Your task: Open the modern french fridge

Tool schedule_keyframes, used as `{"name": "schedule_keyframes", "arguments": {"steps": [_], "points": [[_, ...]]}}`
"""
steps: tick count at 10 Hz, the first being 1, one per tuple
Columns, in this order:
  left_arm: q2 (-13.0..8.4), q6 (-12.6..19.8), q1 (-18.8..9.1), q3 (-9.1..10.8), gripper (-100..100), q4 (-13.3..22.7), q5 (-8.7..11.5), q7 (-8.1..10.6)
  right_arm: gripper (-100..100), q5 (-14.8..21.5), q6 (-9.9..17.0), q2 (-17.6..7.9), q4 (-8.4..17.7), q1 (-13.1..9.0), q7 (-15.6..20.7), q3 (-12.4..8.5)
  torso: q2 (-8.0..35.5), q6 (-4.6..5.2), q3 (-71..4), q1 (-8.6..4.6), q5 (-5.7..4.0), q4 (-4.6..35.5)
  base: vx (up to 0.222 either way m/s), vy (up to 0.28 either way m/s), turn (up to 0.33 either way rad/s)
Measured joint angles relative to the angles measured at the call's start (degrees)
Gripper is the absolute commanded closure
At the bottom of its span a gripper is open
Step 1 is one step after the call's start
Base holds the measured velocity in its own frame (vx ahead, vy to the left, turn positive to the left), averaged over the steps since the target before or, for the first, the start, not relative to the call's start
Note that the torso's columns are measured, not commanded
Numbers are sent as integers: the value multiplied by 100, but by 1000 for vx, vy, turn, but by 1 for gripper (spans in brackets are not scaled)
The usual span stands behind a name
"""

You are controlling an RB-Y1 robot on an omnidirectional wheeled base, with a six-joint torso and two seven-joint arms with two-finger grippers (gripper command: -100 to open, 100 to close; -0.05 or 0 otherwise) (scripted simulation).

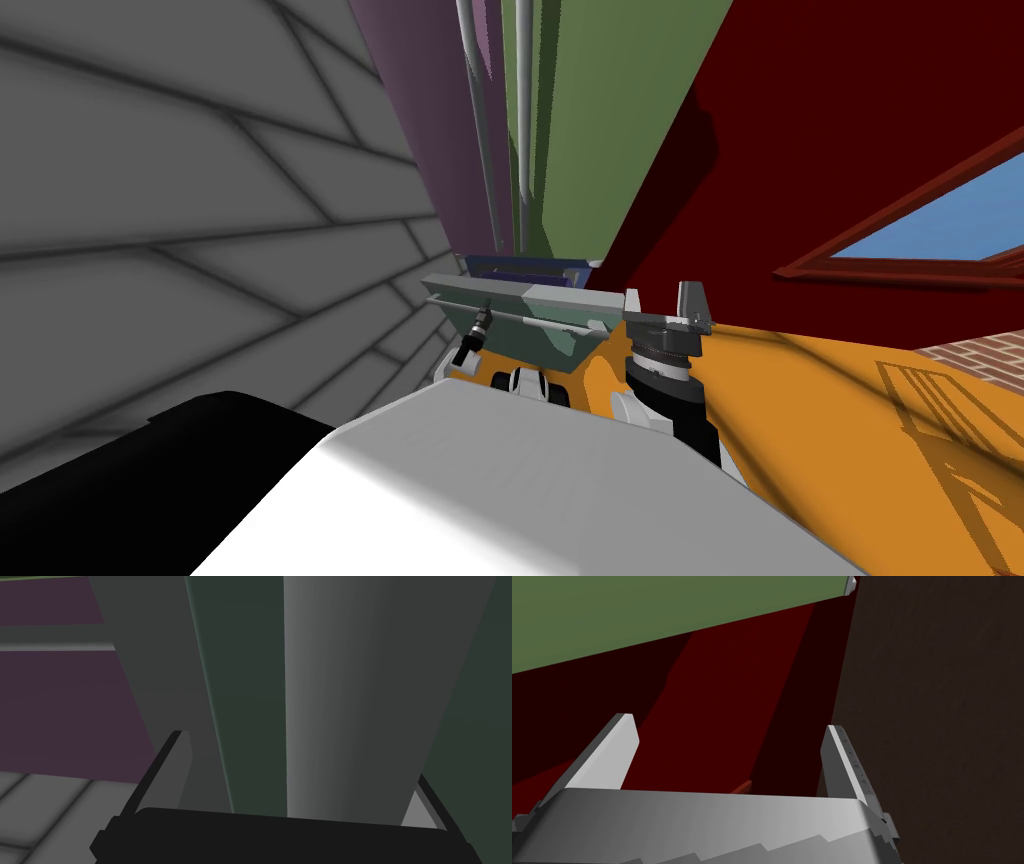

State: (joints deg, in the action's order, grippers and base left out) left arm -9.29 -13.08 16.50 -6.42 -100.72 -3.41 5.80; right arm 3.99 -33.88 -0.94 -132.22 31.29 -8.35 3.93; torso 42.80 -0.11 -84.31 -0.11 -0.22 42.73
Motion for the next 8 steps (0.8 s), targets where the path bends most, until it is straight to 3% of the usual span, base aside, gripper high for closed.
{"name": "schedule_keyframes", "arguments": {"steps": [2,3,8], "points": [[-10,183,48,-15,-100,-164,-8,7,0,0,0,0,0,0,0,0,9,0,1,-11,-10,17,-7,-1,0],[-10,213,59,-20,0,-158,-8,8,0,0,0,0,0,0,0,0,-1,3,-1,-11,-2,-1,0,0,0],[-11,247,95,-32,0,-106,2,29,0,0,0,0,0,0,0,0,-47,10,-25,-1,15,-38,0,0,0]]}}
